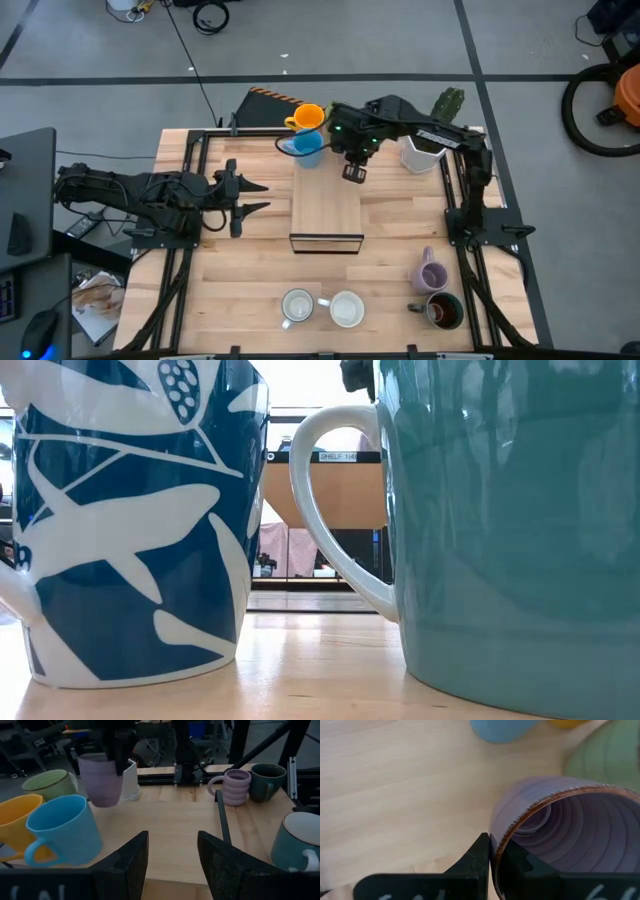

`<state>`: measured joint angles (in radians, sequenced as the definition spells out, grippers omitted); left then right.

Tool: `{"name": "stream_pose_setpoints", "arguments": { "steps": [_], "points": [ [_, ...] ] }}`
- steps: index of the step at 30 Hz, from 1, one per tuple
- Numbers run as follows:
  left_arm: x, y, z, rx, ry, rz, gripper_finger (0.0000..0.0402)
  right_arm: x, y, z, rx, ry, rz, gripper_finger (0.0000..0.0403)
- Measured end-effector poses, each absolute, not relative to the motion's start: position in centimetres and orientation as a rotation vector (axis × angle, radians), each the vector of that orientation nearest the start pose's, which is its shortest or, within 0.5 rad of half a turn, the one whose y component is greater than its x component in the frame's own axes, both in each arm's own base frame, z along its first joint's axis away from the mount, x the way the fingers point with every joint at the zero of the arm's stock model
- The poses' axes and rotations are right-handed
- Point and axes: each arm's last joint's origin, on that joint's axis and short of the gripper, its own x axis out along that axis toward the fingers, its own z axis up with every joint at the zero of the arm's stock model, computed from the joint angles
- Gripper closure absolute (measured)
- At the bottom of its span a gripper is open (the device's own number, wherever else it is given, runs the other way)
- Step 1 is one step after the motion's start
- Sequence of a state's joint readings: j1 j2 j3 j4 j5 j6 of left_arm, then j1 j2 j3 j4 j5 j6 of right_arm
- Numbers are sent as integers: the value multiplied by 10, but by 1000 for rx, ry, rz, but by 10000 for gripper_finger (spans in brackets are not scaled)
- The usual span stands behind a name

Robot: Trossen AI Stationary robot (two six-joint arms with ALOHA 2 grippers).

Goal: Place coffee mugs
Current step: Put the patterned purple mug on the shelf

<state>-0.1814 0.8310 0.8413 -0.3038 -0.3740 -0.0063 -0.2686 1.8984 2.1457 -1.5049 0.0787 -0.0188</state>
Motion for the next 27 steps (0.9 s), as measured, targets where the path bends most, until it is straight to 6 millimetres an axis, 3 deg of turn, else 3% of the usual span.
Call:
{"name": "stream_pose_setpoints", "arguments": {
  "steps": [15,27],
  "points": [
    [176,-22,333,69,286,193,226,365,-110,361,100,1277,-253,368],
    [176,-22,333,69,291,192,226,369,-113,363,20,1240,-289,312]
  ]
}}
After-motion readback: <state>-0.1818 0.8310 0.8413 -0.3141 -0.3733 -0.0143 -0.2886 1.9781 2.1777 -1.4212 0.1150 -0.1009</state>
